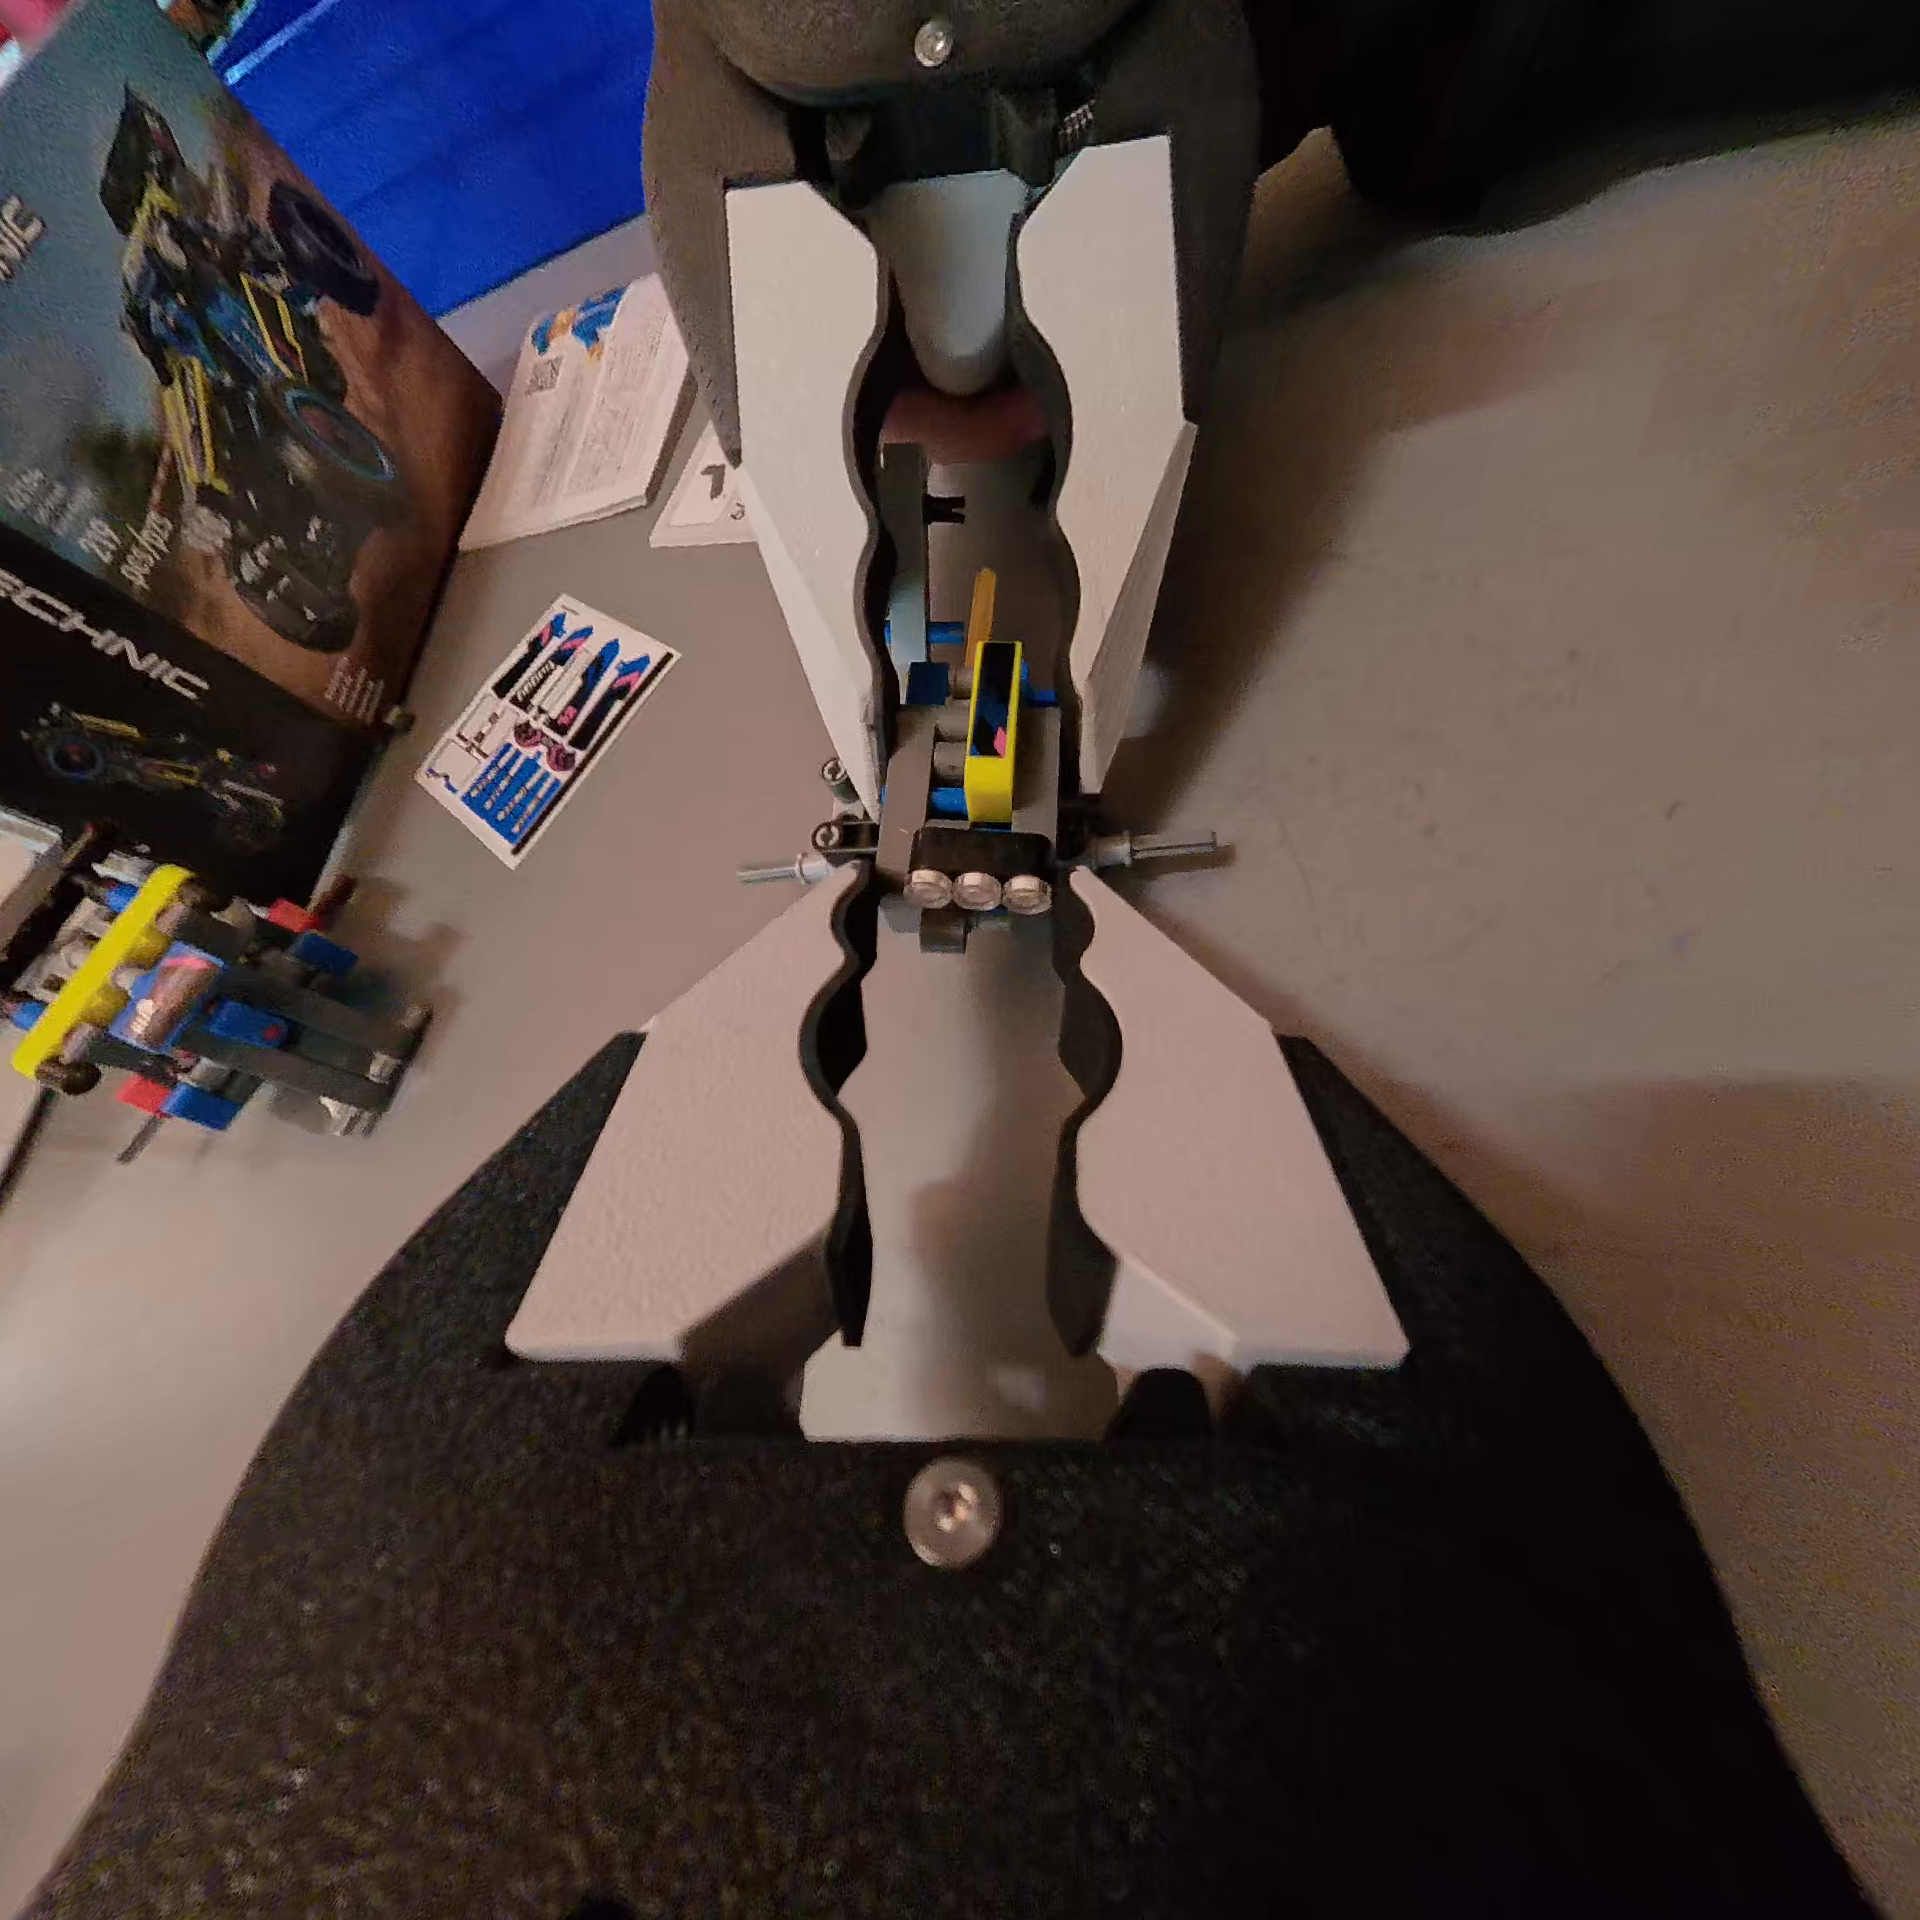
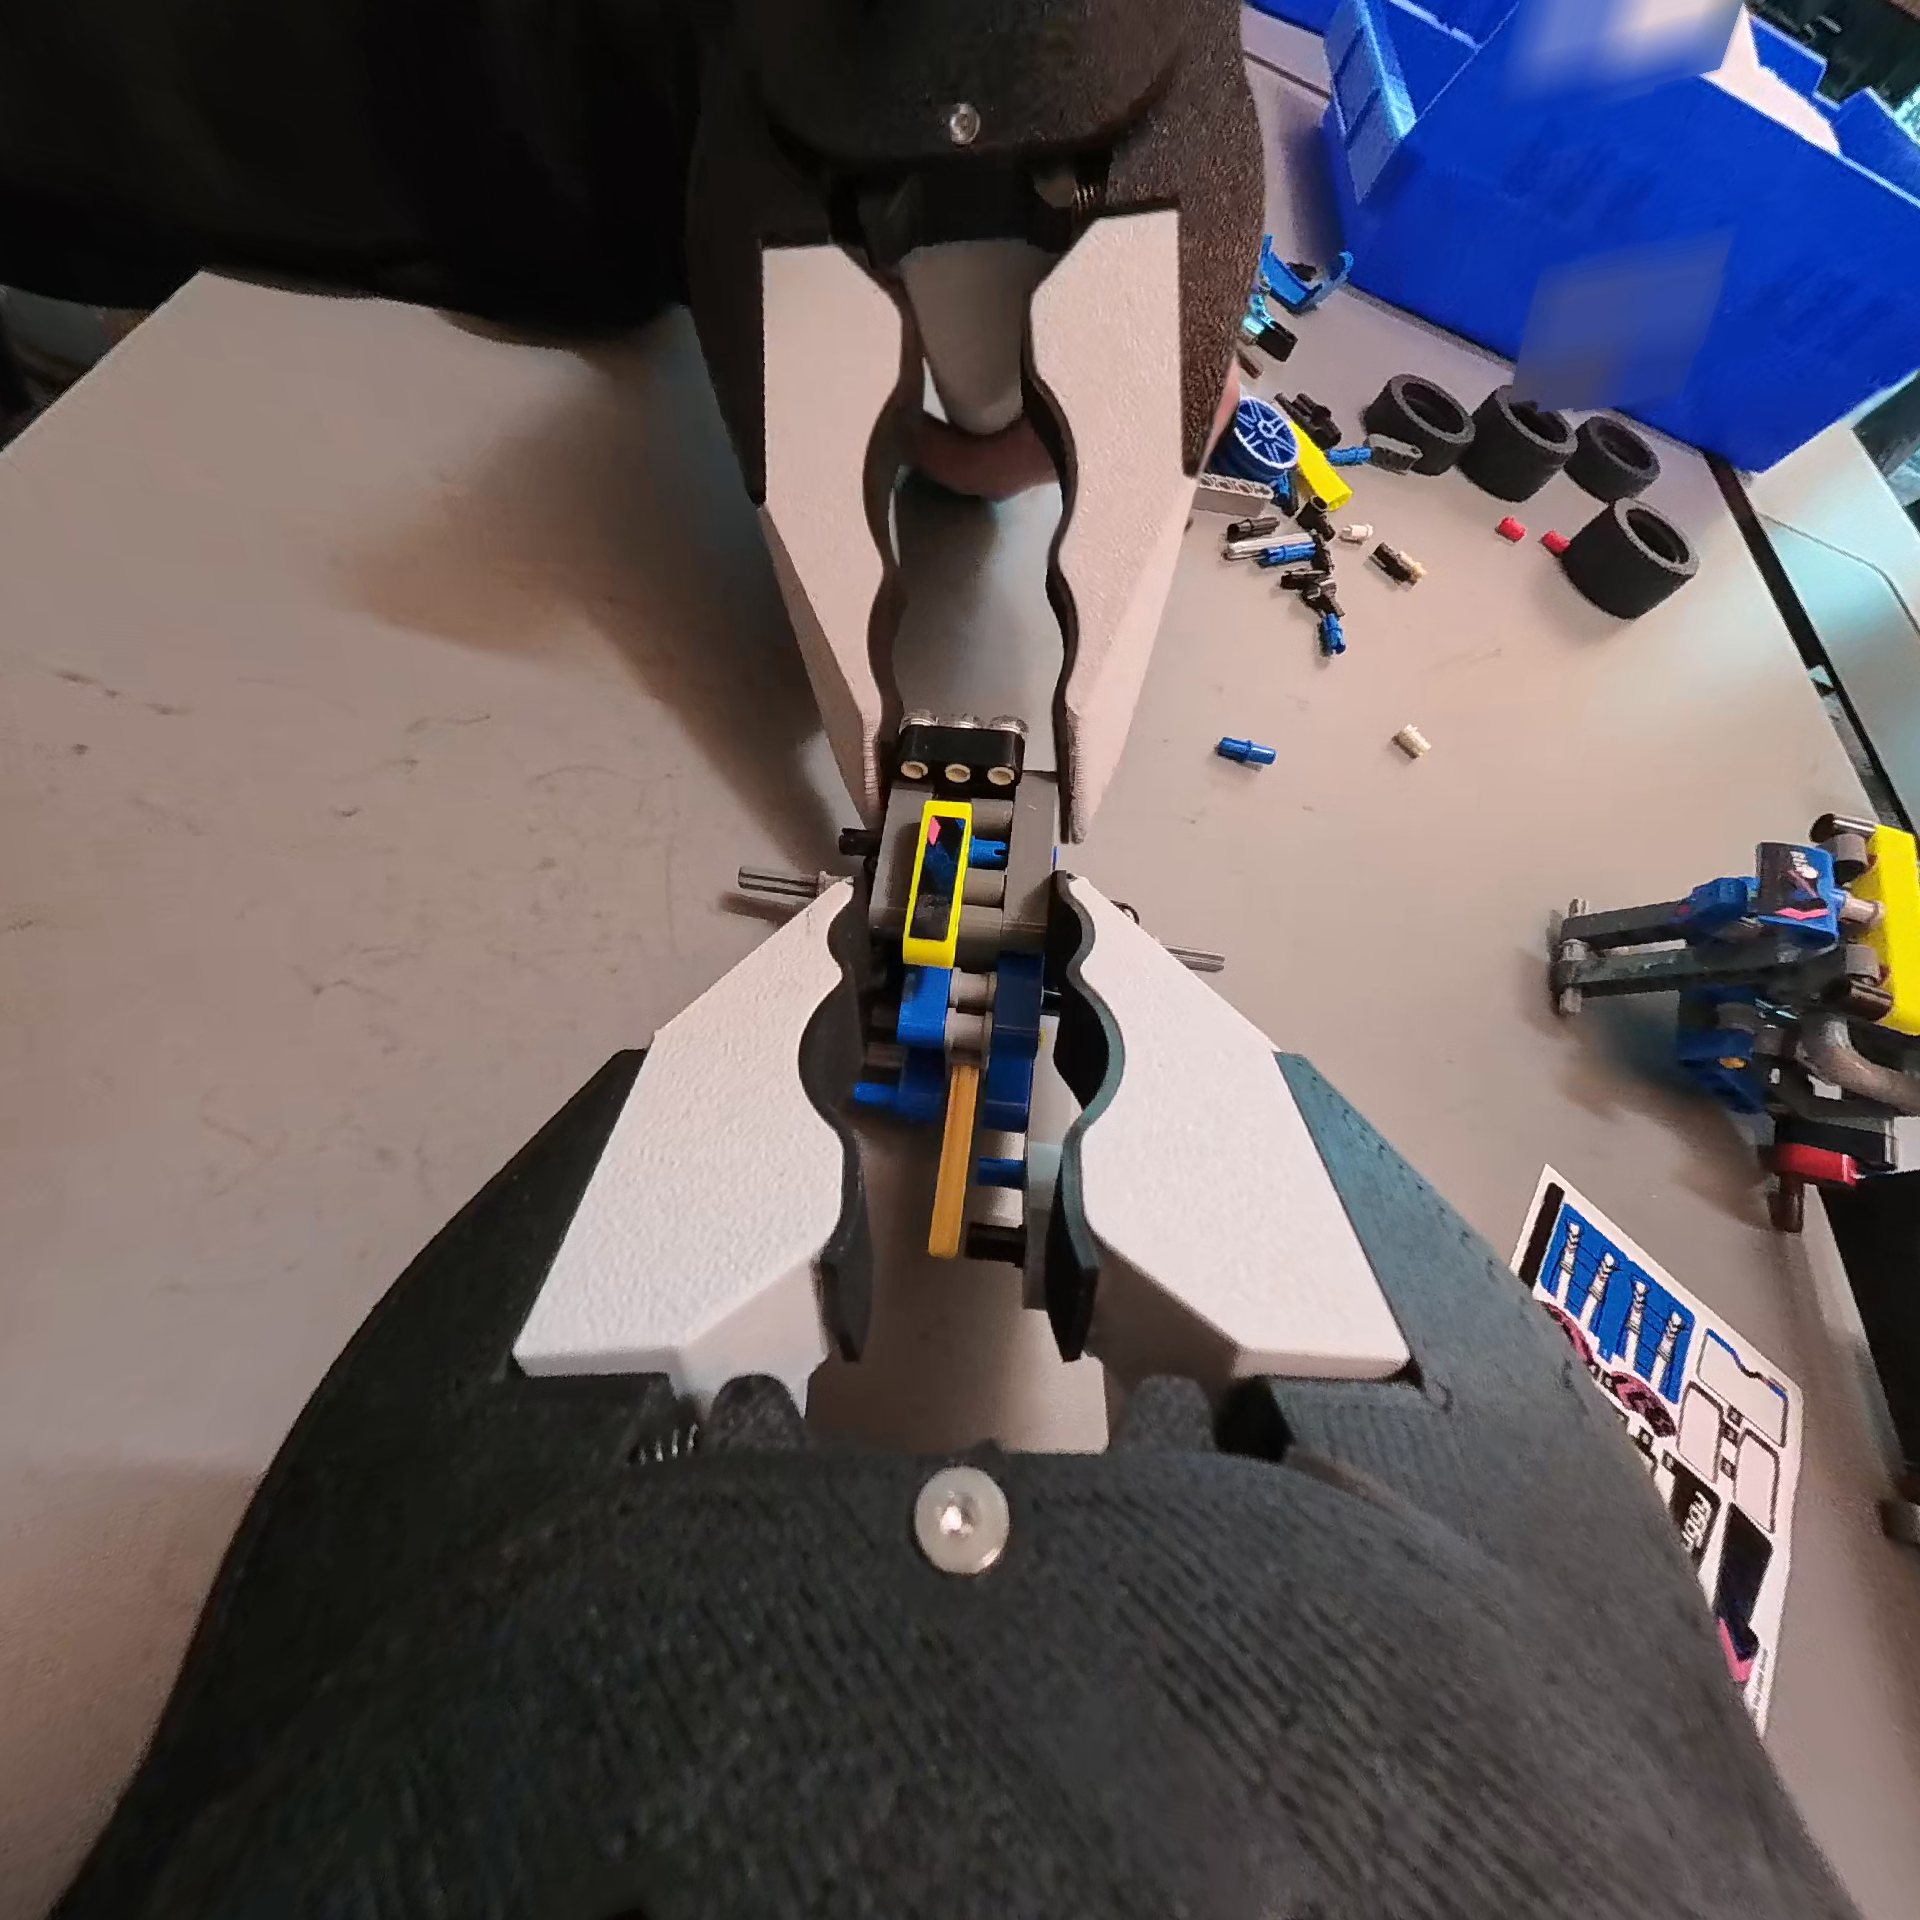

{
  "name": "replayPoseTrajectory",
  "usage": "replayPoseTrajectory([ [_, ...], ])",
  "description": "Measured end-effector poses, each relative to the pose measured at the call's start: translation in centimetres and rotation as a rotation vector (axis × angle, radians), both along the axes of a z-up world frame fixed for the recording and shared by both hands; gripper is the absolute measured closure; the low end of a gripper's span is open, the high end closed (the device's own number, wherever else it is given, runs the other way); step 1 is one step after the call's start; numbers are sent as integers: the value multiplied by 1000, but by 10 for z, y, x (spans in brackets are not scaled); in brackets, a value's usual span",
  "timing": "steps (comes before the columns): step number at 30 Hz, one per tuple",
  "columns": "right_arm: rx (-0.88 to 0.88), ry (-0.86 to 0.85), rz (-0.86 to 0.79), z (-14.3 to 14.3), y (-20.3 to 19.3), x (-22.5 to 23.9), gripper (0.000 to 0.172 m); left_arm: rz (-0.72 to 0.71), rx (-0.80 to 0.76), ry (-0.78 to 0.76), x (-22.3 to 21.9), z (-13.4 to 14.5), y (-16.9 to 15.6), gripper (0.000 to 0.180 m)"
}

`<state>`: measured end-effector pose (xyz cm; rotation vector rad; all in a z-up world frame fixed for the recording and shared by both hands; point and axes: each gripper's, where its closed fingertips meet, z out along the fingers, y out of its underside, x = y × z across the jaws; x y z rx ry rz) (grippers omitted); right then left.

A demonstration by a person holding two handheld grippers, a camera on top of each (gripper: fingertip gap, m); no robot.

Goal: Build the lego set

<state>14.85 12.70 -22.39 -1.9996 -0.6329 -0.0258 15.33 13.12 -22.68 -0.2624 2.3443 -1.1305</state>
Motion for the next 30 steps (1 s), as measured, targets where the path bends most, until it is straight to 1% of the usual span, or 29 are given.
replayPoseTrajectory([
  [5, 9, -13, 18, 0, -2, -2, 140, -6, 2, -23, 1, 0, -3, 145],
  [12, 31, -40, 32, 1, -3, -2, 139, -27, 7, -10, -2, -1, -5, 149],
  [14, 57, -55, 23, 4, -1, -1, 131, -29, 6, -9, -2, 0, -4, 150],
  [15, 63, -55, 26, 5, 0, -1, 131, -29, 7, -9, -2, -1, -4, 150],
  [17, 58, -58, 45, 4, -1, -4, 138, -28, 9, -8, -2, -1, -4, 150],
  [26, 64, -86, 27, 3, 1, -1, 139, -9, 33, -6, 1, -2, -2, 150],
  [30, 47, -55, 21, 3, 2, 0, 140, 5, 52, -5, 2, -2, -1, 150],
])
